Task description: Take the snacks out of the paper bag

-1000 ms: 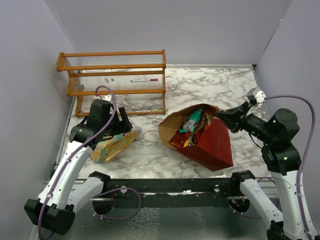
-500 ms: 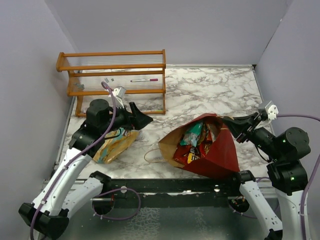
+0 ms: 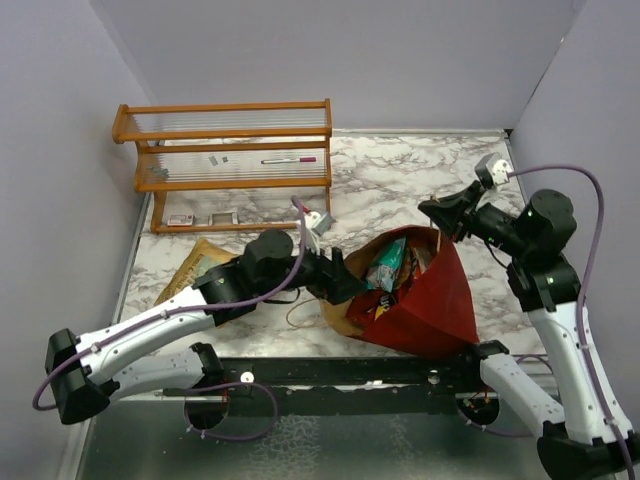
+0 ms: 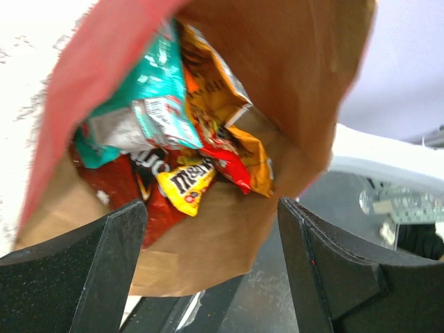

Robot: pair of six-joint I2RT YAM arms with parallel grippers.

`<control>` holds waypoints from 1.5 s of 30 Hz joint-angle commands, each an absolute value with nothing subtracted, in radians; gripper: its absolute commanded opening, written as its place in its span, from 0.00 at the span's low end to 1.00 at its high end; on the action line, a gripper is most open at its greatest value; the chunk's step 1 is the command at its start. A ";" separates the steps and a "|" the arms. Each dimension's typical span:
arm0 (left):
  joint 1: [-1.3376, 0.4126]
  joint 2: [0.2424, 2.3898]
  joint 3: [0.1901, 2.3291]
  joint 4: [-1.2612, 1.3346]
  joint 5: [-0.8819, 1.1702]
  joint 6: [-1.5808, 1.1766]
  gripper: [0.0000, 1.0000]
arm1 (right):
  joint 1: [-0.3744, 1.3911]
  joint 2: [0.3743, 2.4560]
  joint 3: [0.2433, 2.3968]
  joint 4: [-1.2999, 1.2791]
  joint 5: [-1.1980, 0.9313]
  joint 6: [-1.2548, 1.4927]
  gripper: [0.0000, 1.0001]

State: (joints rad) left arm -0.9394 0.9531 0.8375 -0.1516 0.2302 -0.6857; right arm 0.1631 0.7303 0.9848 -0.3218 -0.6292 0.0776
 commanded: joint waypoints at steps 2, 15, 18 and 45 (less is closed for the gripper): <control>-1.105 1.060 0.915 -0.086 0.005 -0.628 0.74 | 0.165 0.851 1.086 -0.269 -0.938 -0.053 0.02; -1.257 1.176 0.863 0.141 0.005 -0.654 0.70 | 0.166 1.085 1.282 -0.201 -1.001 0.111 0.02; -1.264 1.203 0.871 0.164 0.013 -0.662 0.69 | 0.166 1.158 1.348 -0.206 -1.055 0.150 0.02; -1.279 1.184 0.945 0.002 -0.287 -0.602 0.68 | 0.166 0.979 1.412 -0.735 -0.615 0.273 0.02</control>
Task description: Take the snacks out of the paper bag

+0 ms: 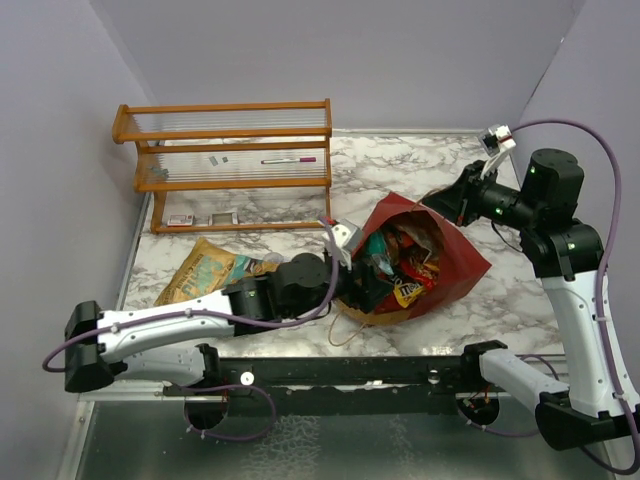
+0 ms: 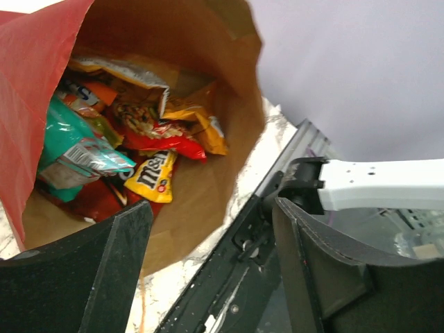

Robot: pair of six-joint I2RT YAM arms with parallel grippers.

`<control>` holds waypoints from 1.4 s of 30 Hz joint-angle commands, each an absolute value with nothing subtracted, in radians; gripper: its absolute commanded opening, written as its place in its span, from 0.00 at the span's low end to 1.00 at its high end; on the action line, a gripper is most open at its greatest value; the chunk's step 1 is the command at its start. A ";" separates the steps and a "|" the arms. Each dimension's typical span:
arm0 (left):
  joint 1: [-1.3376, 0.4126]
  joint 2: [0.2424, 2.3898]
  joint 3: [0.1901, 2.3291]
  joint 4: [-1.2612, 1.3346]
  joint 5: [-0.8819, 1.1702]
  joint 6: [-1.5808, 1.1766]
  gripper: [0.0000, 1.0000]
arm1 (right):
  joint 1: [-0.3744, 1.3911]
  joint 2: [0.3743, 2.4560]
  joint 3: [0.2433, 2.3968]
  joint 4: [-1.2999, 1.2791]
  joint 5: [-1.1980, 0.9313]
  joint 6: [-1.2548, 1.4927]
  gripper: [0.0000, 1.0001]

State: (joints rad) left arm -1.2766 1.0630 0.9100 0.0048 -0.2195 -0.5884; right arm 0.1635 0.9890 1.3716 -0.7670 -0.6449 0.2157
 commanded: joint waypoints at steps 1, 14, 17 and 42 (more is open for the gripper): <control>-1.280 1.217 0.956 0.000 -0.303 -0.612 0.65 | 0.166 0.977 1.415 -0.731 -0.615 0.278 0.02; -1.285 1.544 1.122 -0.059 -0.678 -0.707 0.67 | 0.166 0.936 1.383 -0.695 -0.630 0.297 0.02; -1.285 1.629 1.201 -0.128 -0.722 -0.728 0.71 | 0.166 0.926 1.385 -0.691 -0.634 0.292 0.02; -1.279 1.654 1.247 -0.260 -0.671 -0.657 0.14 | 0.166 0.818 1.313 -0.687 -0.532 0.235 0.02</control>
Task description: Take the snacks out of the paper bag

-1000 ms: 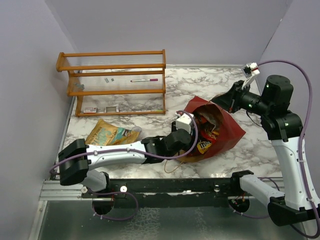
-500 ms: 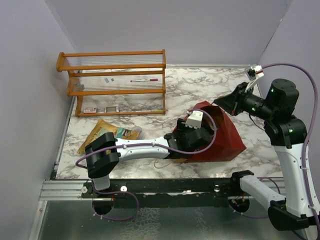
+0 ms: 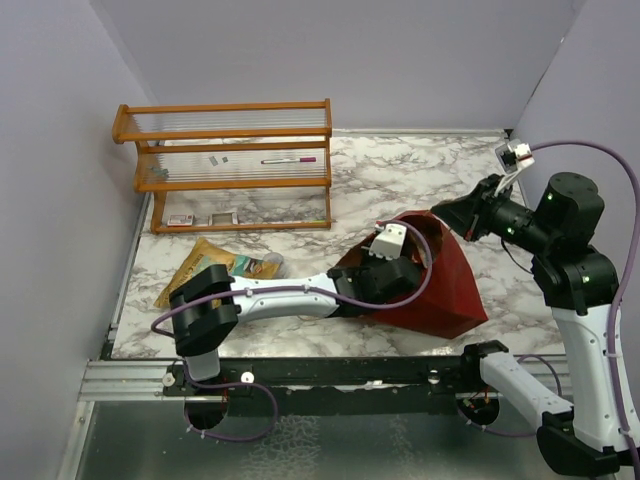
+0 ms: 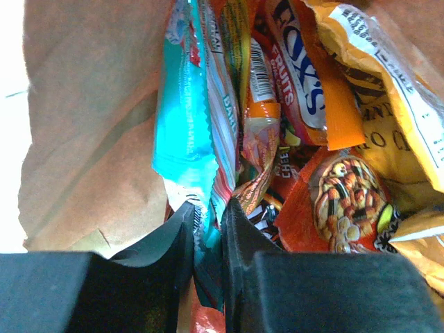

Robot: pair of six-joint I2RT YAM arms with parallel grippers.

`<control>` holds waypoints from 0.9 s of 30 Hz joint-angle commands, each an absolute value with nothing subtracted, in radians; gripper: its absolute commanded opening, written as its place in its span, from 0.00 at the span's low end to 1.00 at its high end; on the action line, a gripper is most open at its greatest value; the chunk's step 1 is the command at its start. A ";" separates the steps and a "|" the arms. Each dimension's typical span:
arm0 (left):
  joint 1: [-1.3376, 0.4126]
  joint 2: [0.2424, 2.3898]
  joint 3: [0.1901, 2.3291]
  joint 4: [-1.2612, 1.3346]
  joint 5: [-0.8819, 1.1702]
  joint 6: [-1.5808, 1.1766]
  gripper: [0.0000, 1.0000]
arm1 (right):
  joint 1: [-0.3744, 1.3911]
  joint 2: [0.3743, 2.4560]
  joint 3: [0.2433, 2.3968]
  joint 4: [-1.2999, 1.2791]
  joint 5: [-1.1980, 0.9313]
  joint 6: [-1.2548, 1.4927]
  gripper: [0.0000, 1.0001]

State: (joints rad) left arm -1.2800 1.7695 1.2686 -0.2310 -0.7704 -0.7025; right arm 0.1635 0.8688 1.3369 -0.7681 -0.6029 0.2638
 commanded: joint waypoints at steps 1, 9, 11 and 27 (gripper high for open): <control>-1.280 1.623 1.230 -0.257 -0.641 -0.649 0.13 | 0.166 0.812 1.304 -0.688 -0.512 0.226 0.02; -1.280 1.367 1.140 -0.277 -0.373 -0.559 0.03 | 0.166 0.790 1.281 -0.688 -0.413 0.189 0.02; -1.279 1.307 1.143 -0.321 -0.328 -0.540 0.03 | 0.166 0.787 1.282 -0.683 -0.399 0.183 0.02; -1.279 1.357 1.188 -0.190 -0.312 -0.496 0.00 | 0.166 0.790 1.276 -0.657 -0.427 0.209 0.02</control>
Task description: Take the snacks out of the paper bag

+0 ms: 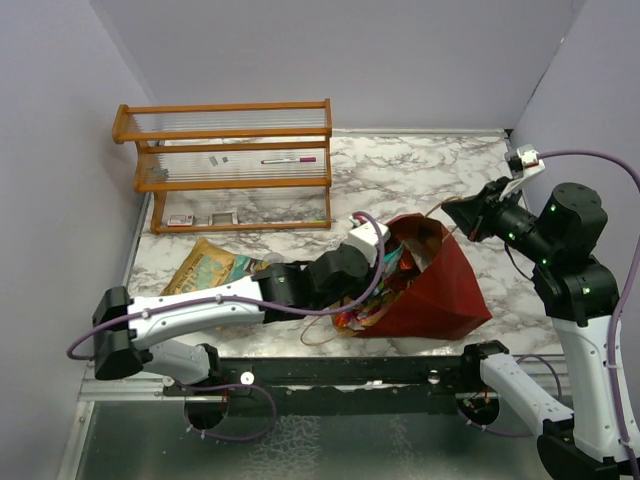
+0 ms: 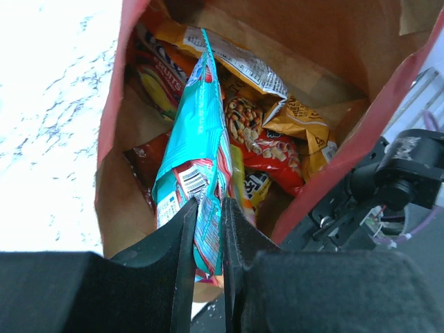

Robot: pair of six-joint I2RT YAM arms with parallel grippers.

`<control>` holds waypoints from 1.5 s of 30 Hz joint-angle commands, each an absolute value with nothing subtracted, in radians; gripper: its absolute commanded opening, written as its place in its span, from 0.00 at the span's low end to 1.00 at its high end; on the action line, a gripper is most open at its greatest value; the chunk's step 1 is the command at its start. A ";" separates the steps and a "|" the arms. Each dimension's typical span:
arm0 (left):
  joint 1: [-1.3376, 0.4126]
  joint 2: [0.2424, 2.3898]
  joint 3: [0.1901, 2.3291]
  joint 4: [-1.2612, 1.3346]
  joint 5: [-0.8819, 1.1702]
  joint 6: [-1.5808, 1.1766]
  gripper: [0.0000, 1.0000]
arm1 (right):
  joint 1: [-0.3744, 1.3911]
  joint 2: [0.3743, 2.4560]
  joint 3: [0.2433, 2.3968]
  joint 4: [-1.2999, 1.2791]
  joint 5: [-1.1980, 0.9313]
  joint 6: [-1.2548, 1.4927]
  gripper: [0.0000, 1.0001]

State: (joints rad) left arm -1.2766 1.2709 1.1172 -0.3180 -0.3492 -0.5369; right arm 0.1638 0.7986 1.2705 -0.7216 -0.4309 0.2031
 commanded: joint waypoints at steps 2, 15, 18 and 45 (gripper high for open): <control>-1.279 1.410 1.215 -0.160 -0.322 -0.463 0.00 | 0.166 0.789 1.281 -0.657 -0.425 0.210 0.02; -1.279 1.279 1.371 -0.396 -0.239 -0.374 0.00 | 0.166 0.779 1.275 -0.665 -0.385 0.189 0.02; -1.279 1.196 1.412 -0.504 -0.247 -0.341 0.00 | 0.166 0.774 1.269 -0.660 -0.384 0.188 0.02; -1.096 0.985 1.318 -1.097 -1.077 -0.530 0.00 | 0.166 0.790 1.284 -0.662 -0.399 0.179 0.02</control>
